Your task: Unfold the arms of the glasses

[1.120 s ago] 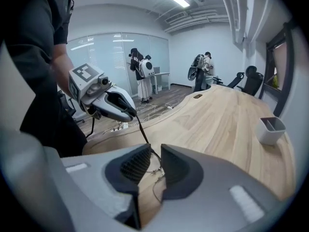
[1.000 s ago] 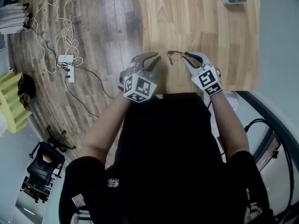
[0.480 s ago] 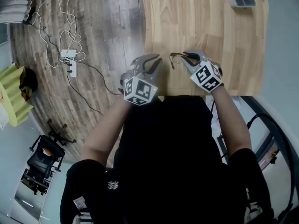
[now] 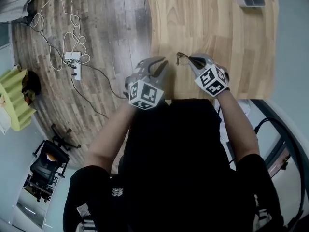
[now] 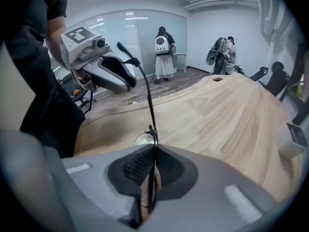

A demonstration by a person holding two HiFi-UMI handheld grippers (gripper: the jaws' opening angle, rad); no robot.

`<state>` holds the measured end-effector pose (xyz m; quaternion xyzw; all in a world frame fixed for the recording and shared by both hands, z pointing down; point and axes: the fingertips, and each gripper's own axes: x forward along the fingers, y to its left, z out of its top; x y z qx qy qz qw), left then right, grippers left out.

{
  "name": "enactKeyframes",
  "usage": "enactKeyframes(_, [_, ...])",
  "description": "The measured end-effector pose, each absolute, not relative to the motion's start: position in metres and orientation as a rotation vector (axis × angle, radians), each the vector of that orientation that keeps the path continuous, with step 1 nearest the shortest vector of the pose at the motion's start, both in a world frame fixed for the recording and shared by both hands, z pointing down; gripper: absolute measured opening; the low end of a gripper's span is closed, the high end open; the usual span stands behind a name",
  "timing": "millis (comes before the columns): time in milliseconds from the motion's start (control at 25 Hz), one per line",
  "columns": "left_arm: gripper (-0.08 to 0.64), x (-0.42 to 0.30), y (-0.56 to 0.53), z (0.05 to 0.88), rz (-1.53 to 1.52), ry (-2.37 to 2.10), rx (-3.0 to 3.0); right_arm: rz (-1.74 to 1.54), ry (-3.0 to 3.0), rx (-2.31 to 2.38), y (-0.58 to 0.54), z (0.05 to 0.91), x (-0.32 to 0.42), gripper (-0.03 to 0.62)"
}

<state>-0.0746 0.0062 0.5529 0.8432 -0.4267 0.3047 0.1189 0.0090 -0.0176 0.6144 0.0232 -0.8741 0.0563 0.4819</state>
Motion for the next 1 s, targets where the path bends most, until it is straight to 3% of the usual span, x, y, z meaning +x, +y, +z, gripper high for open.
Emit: enactKeyframes(1000, [0.066,-0.035,0.015,0.545,0.89,-1.096,2.543,0.208,-2.447,0.178,0.009,0.55,0.016,0.012])
